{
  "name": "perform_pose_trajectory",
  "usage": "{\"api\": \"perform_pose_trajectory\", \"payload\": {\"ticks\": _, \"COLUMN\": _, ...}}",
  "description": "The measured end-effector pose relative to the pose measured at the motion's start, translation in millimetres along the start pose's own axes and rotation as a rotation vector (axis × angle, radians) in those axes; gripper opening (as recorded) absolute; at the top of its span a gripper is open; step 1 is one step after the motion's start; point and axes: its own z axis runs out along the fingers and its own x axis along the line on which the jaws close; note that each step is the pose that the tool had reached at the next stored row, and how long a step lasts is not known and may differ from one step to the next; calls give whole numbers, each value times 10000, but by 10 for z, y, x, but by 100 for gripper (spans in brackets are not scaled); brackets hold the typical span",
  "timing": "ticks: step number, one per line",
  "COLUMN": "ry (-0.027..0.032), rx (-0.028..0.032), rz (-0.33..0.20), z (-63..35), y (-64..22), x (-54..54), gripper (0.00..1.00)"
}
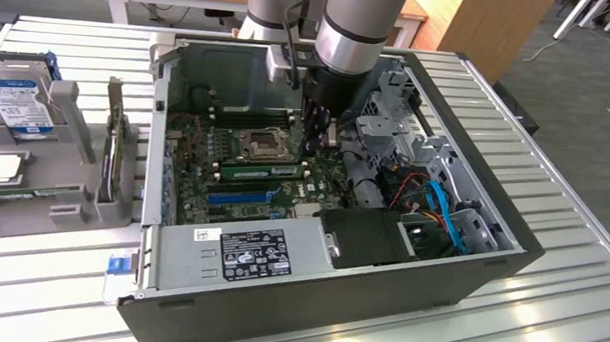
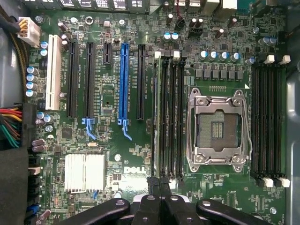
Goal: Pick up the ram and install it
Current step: 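Press down the ram until it locks into place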
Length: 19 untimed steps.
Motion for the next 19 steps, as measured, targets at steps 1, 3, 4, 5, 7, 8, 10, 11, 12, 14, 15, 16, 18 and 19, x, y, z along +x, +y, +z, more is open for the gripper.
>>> {"api": "perform_pose_trajectory", "payload": {"ticks": 1, "ry": 1, "rx": 0, "rz": 0, "z": 1, "y": 0, "x": -11, "gripper": 10}}
{"api": "perform_pose_trajectory", "payload": {"ticks": 3, "ry": 4, "rx": -1, "rz": -2, "z": 1, "y": -1, "x": -20, "gripper": 10}}
{"api": "perform_pose_trajectory", "payload": {"ticks": 4, "ry": 4, "rx": -1, "rz": -2, "z": 1, "y": -1, "x": -20, "gripper": 10}}
{"api": "perform_pose_trajectory", "payload": {"ticks": 5, "ry": 5, "rx": -1, "rz": -1, "z": 1, "y": 0, "x": -20, "gripper": 10}}
{"api": "perform_pose_trajectory", "payload": {"ticks": 7, "ry": 3, "rx": -1, "rz": 0, "z": 15, "y": 0, "x": -20, "gripper": 10}}
{"api": "perform_pose_trajectory", "payload": {"ticks": 8, "ry": 4, "rx": -2, "rz": -1, "z": 31, "y": -1, "x": -19, "gripper": 10}}
{"api": "perform_pose_trajectory", "payload": {"ticks": 10, "ry": 4, "rx": -2, "rz": 0, "z": 62, "y": -2, "x": -17, "gripper": 10}}
{"api": "perform_pose_trajectory", "payload": {"ticks": 11, "ry": 4, "rx": -2, "rz": -1, "z": 76, "y": -3, "x": -17, "gripper": 10}}
{"api": "perform_pose_trajectory", "payload": {"ticks": 12, "ry": 4, "rx": -1, "rz": 0, "z": 90, "y": -3, "x": -16, "gripper": 10}}
{"api": "perform_pose_trajectory", "payload": {"ticks": 14, "ry": 5, "rx": -2, "rz": 0, "z": 117, "y": -5, "x": -15, "gripper": 10}}
{"api": "perform_pose_trajectory", "payload": {"ticks": 15, "ry": 5, "rx": -2, "rz": -1, "z": 130, "y": -5, "x": -14, "gripper": 10}}
{"api": "perform_pose_trajectory", "payload": {"ticks": 16, "ry": 4, "rx": -1, "rz": -1, "z": 144, "y": -6, "x": -14, "gripper": 10}}
{"api": "perform_pose_trajectory", "payload": {"ticks": 18, "ry": 3, "rx": -1, "rz": -1, "z": 171, "y": -7, "x": -13, "gripper": 10}}
{"api": "perform_pose_trajectory", "payload": {"ticks": 19, "ry": 4, "rx": -2, "rz": 0, "z": 184, "y": -7, "x": -12, "gripper": 10}}
